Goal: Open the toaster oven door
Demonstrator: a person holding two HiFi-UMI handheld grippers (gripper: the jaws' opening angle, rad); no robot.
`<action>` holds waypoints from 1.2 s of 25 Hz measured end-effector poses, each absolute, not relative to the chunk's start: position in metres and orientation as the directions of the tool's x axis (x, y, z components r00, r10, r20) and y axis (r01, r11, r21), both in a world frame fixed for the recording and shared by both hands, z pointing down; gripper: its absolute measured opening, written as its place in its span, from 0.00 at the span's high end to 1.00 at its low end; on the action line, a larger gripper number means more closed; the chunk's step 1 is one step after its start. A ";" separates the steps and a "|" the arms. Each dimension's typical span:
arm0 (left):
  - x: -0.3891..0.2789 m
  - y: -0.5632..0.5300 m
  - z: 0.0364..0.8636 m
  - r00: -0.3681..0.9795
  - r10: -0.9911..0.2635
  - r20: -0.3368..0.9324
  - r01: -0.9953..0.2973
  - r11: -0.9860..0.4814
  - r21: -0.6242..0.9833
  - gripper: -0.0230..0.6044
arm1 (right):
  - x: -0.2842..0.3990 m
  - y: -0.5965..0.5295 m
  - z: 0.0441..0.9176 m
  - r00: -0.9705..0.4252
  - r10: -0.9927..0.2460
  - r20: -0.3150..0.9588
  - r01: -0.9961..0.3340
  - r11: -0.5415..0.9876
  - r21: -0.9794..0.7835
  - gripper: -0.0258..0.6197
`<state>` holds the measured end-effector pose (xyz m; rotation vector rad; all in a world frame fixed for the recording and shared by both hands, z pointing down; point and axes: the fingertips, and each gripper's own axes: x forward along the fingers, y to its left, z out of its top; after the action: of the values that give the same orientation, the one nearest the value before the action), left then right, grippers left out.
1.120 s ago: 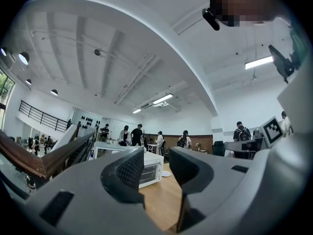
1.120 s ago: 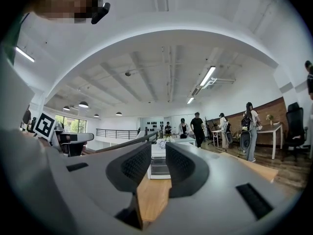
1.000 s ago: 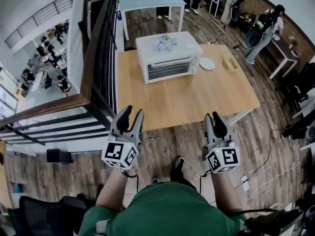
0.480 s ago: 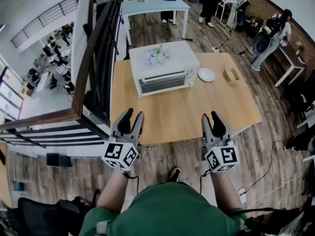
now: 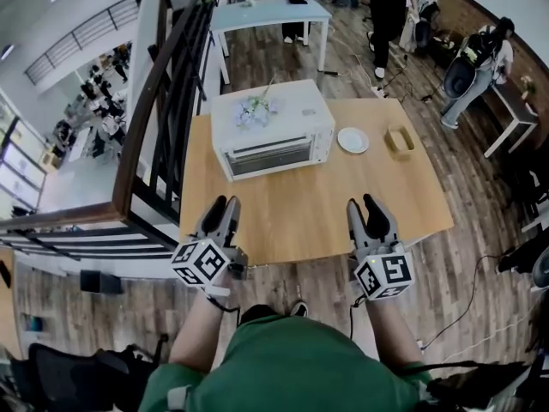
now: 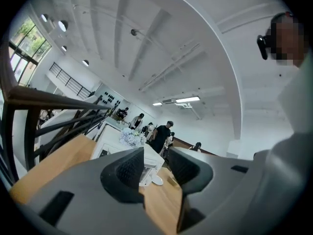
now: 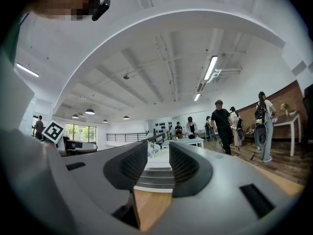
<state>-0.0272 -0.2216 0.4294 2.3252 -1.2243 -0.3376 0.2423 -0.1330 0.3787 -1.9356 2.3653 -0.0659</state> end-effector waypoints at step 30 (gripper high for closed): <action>0.044 -0.429 0.590 0.624 -0.772 0.119 -0.304 -0.100 0.947 0.57 | 0.300 -0.245 0.409 -0.009 -0.999 0.054 -0.998 0.006 -0.058 0.75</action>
<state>0.0444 -0.4289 0.5903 1.6803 -0.8947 -0.4997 0.3003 -0.2449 0.4094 -2.2096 2.2255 -0.1248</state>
